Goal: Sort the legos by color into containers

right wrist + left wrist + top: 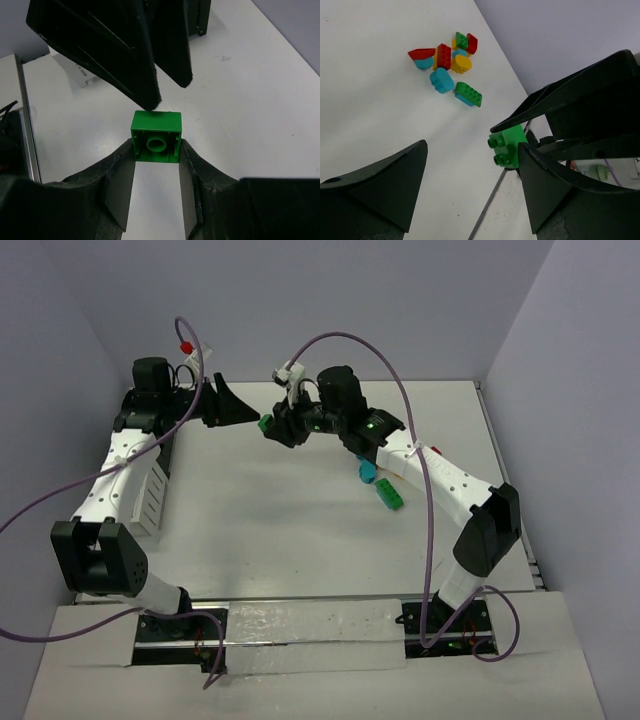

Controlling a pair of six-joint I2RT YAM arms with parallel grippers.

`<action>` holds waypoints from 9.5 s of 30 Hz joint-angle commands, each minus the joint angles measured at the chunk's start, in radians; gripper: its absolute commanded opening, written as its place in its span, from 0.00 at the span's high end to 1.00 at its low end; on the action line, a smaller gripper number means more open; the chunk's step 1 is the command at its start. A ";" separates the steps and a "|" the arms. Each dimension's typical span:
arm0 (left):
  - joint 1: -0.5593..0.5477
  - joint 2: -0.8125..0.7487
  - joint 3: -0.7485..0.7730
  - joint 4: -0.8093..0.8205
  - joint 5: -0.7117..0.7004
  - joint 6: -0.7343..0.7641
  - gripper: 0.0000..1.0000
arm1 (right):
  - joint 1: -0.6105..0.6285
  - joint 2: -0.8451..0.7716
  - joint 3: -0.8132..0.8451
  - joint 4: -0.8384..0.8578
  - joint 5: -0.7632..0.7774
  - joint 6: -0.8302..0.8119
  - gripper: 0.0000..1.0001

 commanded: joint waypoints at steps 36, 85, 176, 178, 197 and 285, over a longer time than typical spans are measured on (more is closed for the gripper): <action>-0.020 0.019 0.105 -0.214 -0.065 0.180 1.00 | 0.115 0.031 0.131 -0.041 0.318 -0.135 0.34; 0.443 0.184 0.154 -0.154 -0.758 0.604 0.29 | -0.491 -0.168 -0.189 -0.447 0.201 -0.132 0.06; 0.118 0.056 0.071 -0.238 -0.492 0.563 0.27 | -0.597 0.444 0.106 -0.623 0.333 0.390 0.38; 0.118 0.053 0.067 -0.233 -0.492 0.562 0.27 | -0.599 0.437 0.100 -0.628 0.336 0.367 0.40; 0.097 0.059 0.050 -0.220 -0.498 0.571 0.27 | -0.584 0.426 0.077 -0.652 0.507 0.302 0.37; -0.166 0.045 -0.218 1.217 0.298 -0.684 0.28 | -0.268 -0.013 0.037 0.199 -0.778 0.590 1.00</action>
